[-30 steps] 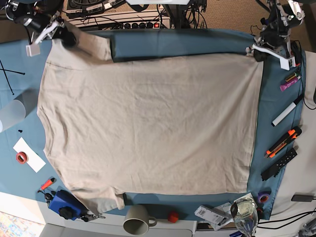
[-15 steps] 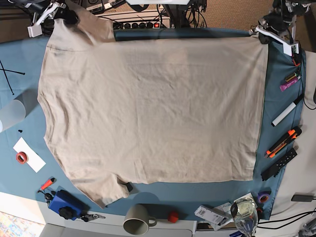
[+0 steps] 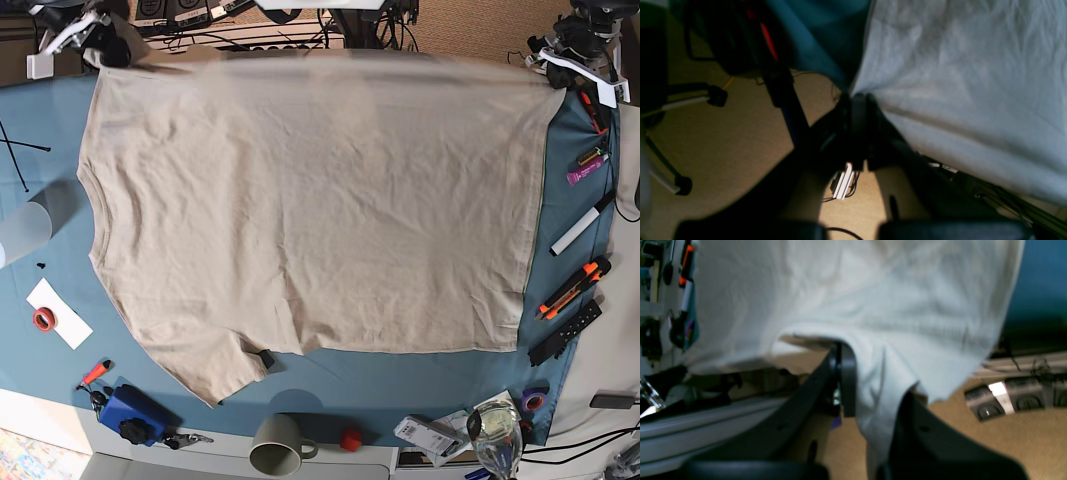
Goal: Fold the T-shirt properly
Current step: 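Lift the shoulder edge with both grippers and pull it taut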
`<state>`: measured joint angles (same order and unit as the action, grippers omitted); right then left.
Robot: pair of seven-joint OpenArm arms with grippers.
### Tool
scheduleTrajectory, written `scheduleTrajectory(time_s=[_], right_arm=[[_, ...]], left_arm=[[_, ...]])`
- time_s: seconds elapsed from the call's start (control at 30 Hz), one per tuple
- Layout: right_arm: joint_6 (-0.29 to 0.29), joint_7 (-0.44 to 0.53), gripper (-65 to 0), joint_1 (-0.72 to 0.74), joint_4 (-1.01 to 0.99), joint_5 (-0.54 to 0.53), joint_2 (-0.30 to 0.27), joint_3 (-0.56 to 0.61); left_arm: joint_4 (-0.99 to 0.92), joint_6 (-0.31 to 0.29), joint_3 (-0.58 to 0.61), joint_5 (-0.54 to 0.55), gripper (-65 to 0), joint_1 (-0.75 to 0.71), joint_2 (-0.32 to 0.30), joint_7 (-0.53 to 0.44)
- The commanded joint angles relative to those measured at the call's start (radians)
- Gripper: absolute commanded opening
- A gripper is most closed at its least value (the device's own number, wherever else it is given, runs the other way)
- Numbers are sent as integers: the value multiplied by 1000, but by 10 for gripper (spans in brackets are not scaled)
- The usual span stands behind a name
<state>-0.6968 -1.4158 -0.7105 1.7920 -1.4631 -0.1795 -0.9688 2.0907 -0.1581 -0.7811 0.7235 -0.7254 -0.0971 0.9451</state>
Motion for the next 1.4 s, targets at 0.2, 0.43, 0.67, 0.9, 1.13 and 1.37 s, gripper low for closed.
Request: scheduleTrajectory(time_s=[0.2, 0.43, 0.67, 0.9, 1.13, 1.37], right_arm=[[-1, 20, -650, 74, 14, 22, -14, -14], [-1, 20, -650, 106, 14, 103, -15, 26], [-1, 40, -650, 158, 14, 219, -15, 121], [-1, 28, -650, 191, 14, 264, -14, 134], [-1, 20, -650, 75, 14, 145, -14, -3], [-1, 20, -650, 42, 14, 143, -14, -6]], left_arm=[[16, 3, -9, 3, -650, -2, -9, -55], [15, 3, -7, -21, -650, 42, -9, -77], [15, 3, -6, -50, -650, 63, -8, -81], [15, 3, -6, -50, -650, 60, -8, -72], [15, 4, -7, -73, -650, 60, -5, -62], [15, 3, -7, -64, -650, 60, -5, -23]])
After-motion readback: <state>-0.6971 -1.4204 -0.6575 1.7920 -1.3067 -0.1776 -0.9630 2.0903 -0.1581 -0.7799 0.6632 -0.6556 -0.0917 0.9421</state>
